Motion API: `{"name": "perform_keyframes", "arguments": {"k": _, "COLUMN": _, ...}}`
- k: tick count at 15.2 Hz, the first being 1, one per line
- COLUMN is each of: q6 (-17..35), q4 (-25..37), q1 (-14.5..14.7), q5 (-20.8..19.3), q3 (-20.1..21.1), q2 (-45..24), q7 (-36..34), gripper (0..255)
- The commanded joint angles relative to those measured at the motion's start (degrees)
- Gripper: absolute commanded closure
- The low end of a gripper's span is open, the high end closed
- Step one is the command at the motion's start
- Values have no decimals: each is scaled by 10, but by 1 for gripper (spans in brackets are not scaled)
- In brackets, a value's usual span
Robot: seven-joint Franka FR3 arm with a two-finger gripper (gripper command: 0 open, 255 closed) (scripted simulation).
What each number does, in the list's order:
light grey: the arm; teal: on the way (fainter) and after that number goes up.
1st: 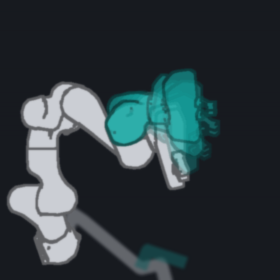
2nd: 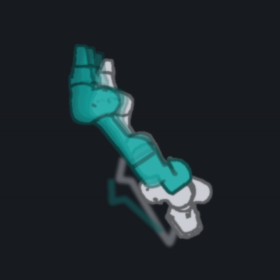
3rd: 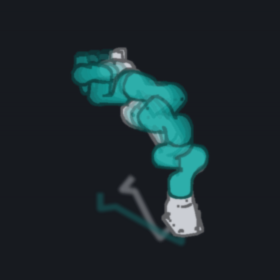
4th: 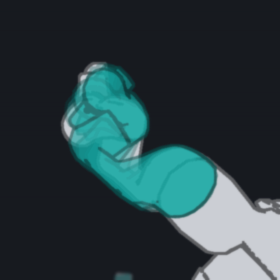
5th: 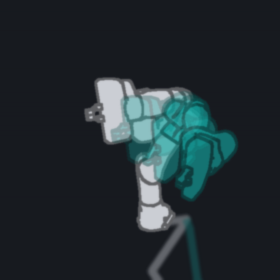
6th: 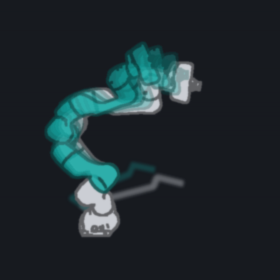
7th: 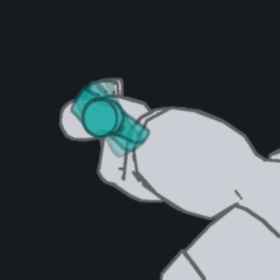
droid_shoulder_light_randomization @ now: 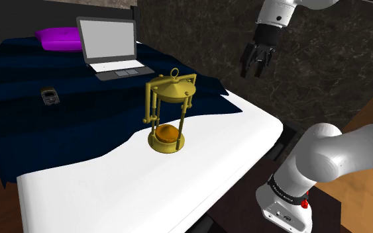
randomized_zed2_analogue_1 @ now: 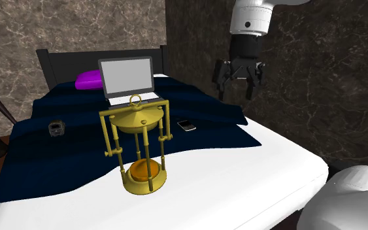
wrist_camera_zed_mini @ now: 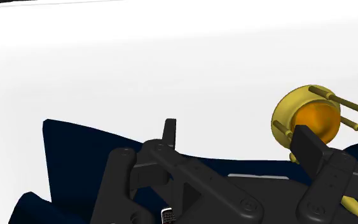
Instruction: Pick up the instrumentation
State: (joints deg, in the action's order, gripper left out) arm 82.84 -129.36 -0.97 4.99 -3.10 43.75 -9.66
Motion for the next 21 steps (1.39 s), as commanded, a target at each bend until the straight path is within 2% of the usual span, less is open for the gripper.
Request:
{"name": "perform_keyframes", "arguments": {"k": 1, "q6": 0, "q4": 0, "q1": 0, "q5": 0, "q3": 0, "q2": 0, "q7": 0, "gripper": 0}}
{"name": "perform_keyframes", "arguments": {"k": 6, "q6": 23, "q4": 14, "q1": -51, "q5": 87, "q3": 89, "q2": -34, "q7": -255, "gripper": 0}}
{"name": "perform_keyframes", "arguments": {"k": 10, "q6": 56, "q4": 44, "q1": -92, "q5": 140, "q3": 154, "q2": -84, "q7": -454, "gripper": 0}}
{"name": "perform_keyframes", "arguments": {"k": 13, "q6": 87, "q4": 75, "q1": -124, "q5": 167, "q3": 199, "q2": -130, "q7": -600, "gripper": 0}}
{"name": "perform_keyframes", "arguments": {"k": 17, "q6": 133, "q4": 122, "q1": -167, "q5": 182, "q3": 249, "q2": -200, "q7": -791, "gripper": 0}}
{"name": "perform_keyframes", "arguments": {"k": 21, "q6": 156, "q4": 99, "q1": -167, "q5": 185, "q3": 254, "q2": -200, "q7": -793, "gripper": 0}}
